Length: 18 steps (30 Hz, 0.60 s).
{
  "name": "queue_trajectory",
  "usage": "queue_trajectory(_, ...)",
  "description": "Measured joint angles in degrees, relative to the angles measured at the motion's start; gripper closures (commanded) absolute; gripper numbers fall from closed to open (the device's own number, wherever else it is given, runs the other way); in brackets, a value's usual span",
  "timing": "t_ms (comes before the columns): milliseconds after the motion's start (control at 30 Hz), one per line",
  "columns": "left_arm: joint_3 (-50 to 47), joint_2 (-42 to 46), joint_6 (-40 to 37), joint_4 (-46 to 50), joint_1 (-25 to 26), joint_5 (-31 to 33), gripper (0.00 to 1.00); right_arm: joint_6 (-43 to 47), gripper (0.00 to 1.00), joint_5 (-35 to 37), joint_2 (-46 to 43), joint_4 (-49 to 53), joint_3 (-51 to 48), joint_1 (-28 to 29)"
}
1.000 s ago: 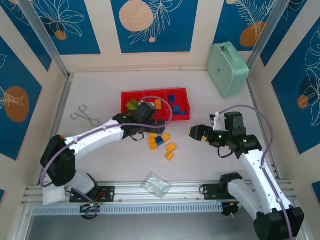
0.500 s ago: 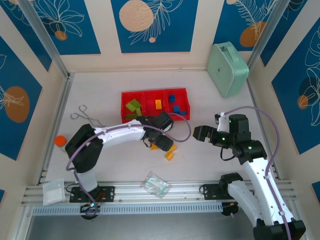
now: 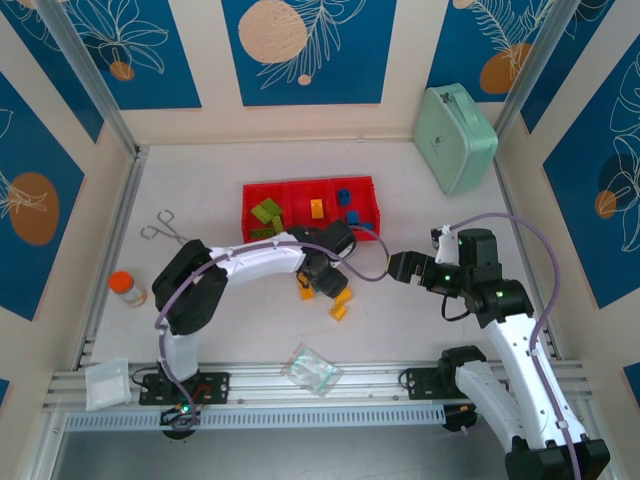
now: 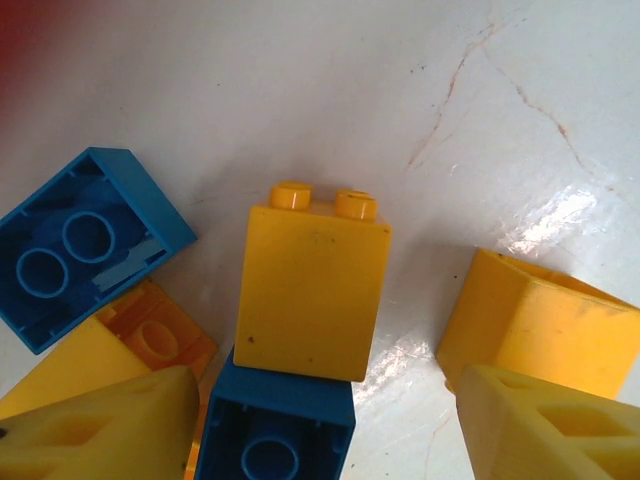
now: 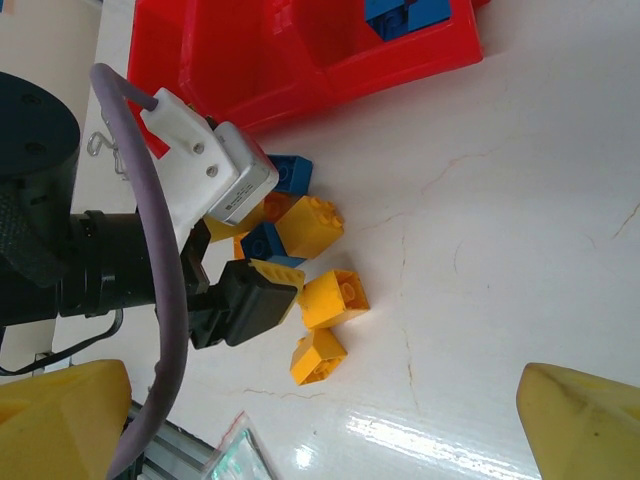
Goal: Sort the legos into containers by color
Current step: Pick up the lego from the center of the table.
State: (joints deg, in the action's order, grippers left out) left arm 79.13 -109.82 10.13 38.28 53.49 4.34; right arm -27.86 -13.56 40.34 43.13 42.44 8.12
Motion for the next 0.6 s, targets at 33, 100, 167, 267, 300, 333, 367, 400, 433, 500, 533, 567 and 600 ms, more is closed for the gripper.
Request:
queue_trajectory(33,-0.02,-0.09,-0.02,0.22,-0.02,0.11,0.37,0.0,0.01,0.02,0.0,0.0,0.0,0.0)
queue_trajectory(100,-0.24,-0.09,-0.17,0.37,-0.02,0.26,0.41,-0.02,0.01,0.0,0.0,0.0,0.0,0.0)
queue_trajectory(167,-0.7,-0.09,-0.02,0.35,-0.02,0.42,0.43,0.0,0.01,0.0,0.0,0.0,0.0,0.0)
queue_trajectory(267,-1.57,0.2,0.17,0.13,-0.02,0.63,0.47,0.0,0.01,0.0,0.0,0.0,0.0,-0.07)
queue_trajectory(300,-2.01,0.5,0.33,0.07,-0.02,0.63,0.49,0.0,0.01,0.0,0.0,0.0,0.0,-0.13)
queue_trajectory(333,-2.47,0.74,0.46,0.11,-0.02,0.63,0.51,0.0,0.01,0.02,0.0,0.0,0.0,-0.2)
queue_trajectory(367,-3.08,1.03,0.74,0.15,-0.02,0.63,0.53,0.0,0.01,0.02,0.0,0.0,0.0,-0.28)
queue_trajectory(400,-3.65,1.11,1.03,0.2,-0.02,0.63,0.55,0.0,0.01,0.02,0.0,0.0,0.0,-0.35)
queue_trajectory(433,-4.11,1.11,1.31,0.17,-0.02,0.68,0.57,0.0,0.01,0.02,0.0,0.0,0.0,-0.39)
queue_trajectory(500,-4.57,1.22,1.75,0.0,-0.02,0.92,0.61,0.0,0.01,0.02,0.02,0.0,0.0,-0.39)
queue_trajectory(533,-4.79,1.22,1.95,0.11,-0.04,1.05,0.63,0.0,0.01,0.02,0.02,0.0,0.0,-0.44)
queue_trajectory(567,-5.03,1.22,2.27,0.17,-0.11,1.07,0.65,0.0,0.01,0.02,0.04,0.0,0.0,-0.48)
queue_trajectory(600,-5.05,1.25,2.75,0.17,-0.11,1.2,0.67,-0.02,0.01,0.04,0.04,0.0,0.0,-0.57)
